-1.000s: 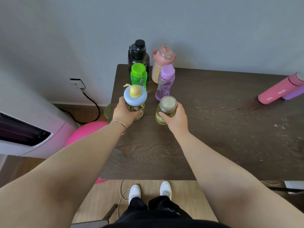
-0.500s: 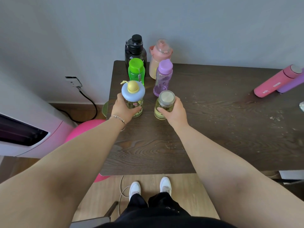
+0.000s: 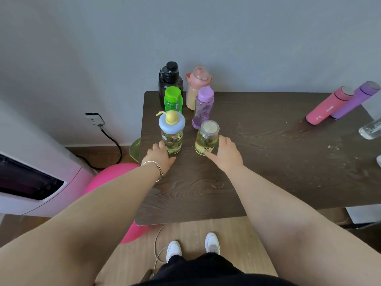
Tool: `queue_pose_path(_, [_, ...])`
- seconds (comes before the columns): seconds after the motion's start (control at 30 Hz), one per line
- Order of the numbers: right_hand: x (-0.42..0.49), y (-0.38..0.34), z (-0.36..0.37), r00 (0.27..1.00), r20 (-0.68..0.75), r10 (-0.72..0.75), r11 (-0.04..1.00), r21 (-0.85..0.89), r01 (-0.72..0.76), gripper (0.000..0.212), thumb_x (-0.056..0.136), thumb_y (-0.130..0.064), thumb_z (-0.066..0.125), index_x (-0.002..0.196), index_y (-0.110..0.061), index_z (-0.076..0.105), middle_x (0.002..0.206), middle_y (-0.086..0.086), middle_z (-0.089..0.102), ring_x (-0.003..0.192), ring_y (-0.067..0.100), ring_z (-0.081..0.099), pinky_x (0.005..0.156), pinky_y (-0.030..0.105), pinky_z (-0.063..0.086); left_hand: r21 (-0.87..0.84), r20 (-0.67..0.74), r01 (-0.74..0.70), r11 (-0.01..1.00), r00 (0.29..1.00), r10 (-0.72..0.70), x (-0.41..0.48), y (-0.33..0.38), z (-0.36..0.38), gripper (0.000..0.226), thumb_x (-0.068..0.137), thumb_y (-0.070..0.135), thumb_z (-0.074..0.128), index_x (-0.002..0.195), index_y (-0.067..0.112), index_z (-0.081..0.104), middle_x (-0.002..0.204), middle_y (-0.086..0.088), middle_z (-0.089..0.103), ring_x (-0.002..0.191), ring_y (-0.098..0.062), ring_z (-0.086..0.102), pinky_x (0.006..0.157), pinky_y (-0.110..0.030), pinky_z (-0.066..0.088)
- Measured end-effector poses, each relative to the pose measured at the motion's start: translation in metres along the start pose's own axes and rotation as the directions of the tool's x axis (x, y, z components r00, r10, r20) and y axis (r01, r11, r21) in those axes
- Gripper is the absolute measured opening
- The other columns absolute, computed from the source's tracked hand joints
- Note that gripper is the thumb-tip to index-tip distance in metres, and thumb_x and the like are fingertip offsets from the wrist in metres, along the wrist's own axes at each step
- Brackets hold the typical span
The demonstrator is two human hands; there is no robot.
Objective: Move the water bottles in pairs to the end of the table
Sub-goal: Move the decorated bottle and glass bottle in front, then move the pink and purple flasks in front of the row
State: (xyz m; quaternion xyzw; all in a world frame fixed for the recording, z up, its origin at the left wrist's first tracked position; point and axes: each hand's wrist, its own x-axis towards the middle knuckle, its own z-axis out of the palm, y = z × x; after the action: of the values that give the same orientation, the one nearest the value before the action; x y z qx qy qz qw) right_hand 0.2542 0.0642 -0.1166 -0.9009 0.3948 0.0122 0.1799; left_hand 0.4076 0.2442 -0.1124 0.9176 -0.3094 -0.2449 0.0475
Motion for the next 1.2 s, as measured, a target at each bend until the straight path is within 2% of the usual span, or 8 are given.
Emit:
queue_pose_path(0.17, [-0.021,0.026,0.000,0.997,0.003,-0.080,0.972,-0.221,0.078,0.082,0.089,-0.057,0.061,0.150,-0.012,0.031,0.152,0.011,0.042,0.143,0.030,0.035,0.118,0.045,0.029,0.193,0.083,-0.147,0.970,0.988,0.133,-0.013,0.005,0.014,0.085,0.102,0.048,0.055,0.162,0.008,0.011,0.155,-0.016,0.037,0.140,-0.036,0.043,0.111,-0.047,0.047])
queue_pose_path(0.23, [-0.027,0.038,-0.003,0.996,0.004,-0.089,0.959,-0.269,0.086,0.082,0.090,-0.056,0.060,0.152,-0.013,0.029,0.154,0.009,0.039,0.146,0.029,0.030,0.120,0.045,0.023,0.239,0.081,-0.185,0.953,0.982,0.171,-0.017,0.014,0.018,0.085,0.102,0.048,0.056,0.162,0.009,0.011,0.157,-0.014,0.035,0.142,-0.035,0.041,0.110,-0.047,0.048])
queue_pose_path(0.37, [-0.039,0.063,-0.014,0.996,-0.010,-0.090,0.949,-0.304,0.083,0.081,0.092,-0.055,0.058,0.154,-0.013,0.027,0.157,0.009,0.035,0.148,0.028,0.026,0.122,0.046,0.019,0.317,0.054,-0.244,0.916,0.970,0.239,-0.023,0.042,0.024,0.084,0.101,0.048,0.057,0.162,0.010,0.014,0.164,-0.012,0.026,0.149,-0.034,0.033,0.111,-0.046,0.046])
queue_pose_path(0.6, [-0.065,0.145,-0.048,0.998,-0.055,-0.035,0.961,-0.275,0.018,0.081,0.093,-0.054,0.057,0.155,-0.012,0.024,0.159,0.009,0.033,0.149,0.028,0.024,0.122,0.046,0.018,0.373,-0.045,-0.246,0.894,0.958,0.283,-0.039,0.127,0.037,0.081,0.097,0.049,0.061,0.158,0.012,0.022,0.155,-0.010,0.036,0.149,-0.033,0.033,0.115,-0.046,0.043])
queue_pose_path(0.77, [-0.090,0.230,-0.086,0.995,-0.098,0.005,0.967,-0.253,-0.029,0.081,0.094,-0.053,0.057,0.156,-0.014,0.023,0.160,0.008,0.030,0.150,0.027,0.023,0.123,0.046,0.018,0.414,-0.077,-0.260,0.872,0.945,0.318,-0.057,0.219,0.062,0.083,0.100,0.051,0.057,0.162,0.013,0.017,0.166,-0.011,0.024,0.157,-0.033,0.021,0.125,-0.050,0.030])
queue_pose_path(0.97, [-0.121,0.329,-0.127,0.985,-0.159,0.072,0.972,-0.212,-0.106,0.081,0.094,-0.053,0.056,0.156,-0.014,0.021,0.161,0.008,0.029,0.151,0.026,0.021,0.123,0.045,0.017,0.436,-0.108,-0.272,0.858,0.930,0.350,-0.082,0.330,0.086,0.082,0.102,0.055,0.049,0.164,0.014,0.011,0.170,-0.009,0.019,0.160,-0.032,0.014,0.129,-0.051,0.020])
queue_pose_path(1.2, [-0.127,0.402,-0.161,0.963,-0.226,0.145,0.973,-0.146,-0.181,0.080,0.094,-0.055,0.056,0.155,-0.014,0.024,0.159,0.009,0.032,0.149,0.027,0.025,0.122,0.044,0.019,0.467,-0.145,-0.292,0.835,0.906,0.398,-0.088,0.410,0.086,0.082,0.101,0.057,0.048,0.163,0.013,0.015,0.168,-0.010,0.023,0.159,-0.033,0.017,0.128,-0.051,0.022])
